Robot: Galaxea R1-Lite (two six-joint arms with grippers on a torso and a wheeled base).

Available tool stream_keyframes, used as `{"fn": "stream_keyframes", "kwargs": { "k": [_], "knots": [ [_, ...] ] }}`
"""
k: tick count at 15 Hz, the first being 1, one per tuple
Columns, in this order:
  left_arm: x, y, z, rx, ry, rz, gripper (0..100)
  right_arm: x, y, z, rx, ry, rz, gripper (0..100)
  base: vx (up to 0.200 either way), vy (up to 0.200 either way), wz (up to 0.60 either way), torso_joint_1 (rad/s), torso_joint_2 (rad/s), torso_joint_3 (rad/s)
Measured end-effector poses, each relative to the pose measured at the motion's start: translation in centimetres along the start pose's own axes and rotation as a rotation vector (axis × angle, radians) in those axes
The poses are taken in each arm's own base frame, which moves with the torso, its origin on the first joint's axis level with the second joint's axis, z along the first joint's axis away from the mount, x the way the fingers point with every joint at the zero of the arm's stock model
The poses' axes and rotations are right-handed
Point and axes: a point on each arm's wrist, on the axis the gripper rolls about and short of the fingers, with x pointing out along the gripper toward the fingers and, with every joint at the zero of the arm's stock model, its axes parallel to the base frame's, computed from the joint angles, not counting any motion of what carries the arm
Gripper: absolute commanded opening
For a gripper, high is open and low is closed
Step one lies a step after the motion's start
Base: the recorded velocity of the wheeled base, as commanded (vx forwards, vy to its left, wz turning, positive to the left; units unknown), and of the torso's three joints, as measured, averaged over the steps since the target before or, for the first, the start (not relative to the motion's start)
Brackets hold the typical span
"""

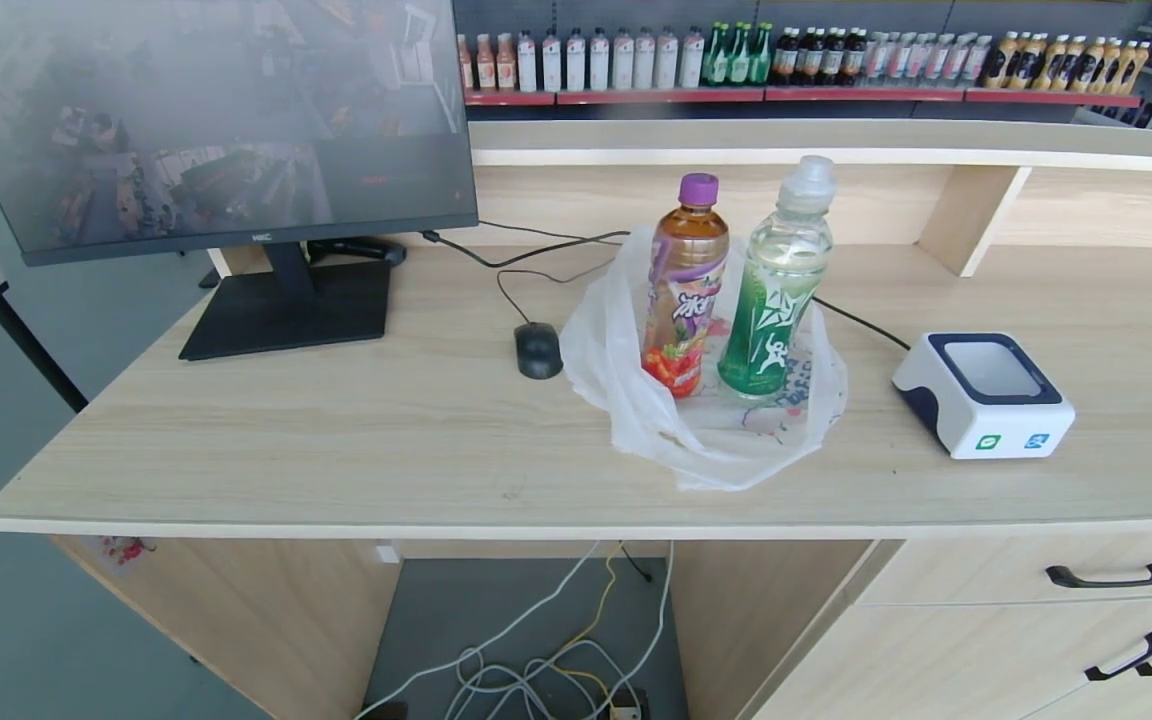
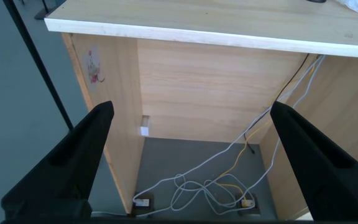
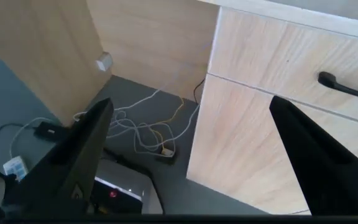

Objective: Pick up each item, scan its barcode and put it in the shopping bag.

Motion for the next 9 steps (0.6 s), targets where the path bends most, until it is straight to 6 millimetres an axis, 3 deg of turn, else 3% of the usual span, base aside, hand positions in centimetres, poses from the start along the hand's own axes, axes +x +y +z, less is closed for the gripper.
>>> {"fn": "stream_keyframes", "kwargs": {
  "k": [4, 9],
  "knots": [
    [0.00, 0.00, 0.00, 0.001, 0.000, 0.000, 100, 0.08, 0.35, -0.30, 0.055, 0.013, -0.245, 100, 0.000, 0.000, 0.00, 0.000, 0.00, 0.000],
    [0.00, 0.00, 0.00, 0.000, 0.000, 0.000, 100, -0.38, 0.75, -0.52, 0.057, -0.052, -0.369, 100, 0.000, 0.000, 0.00, 0.000, 0.00, 0.000]
  ]
}}
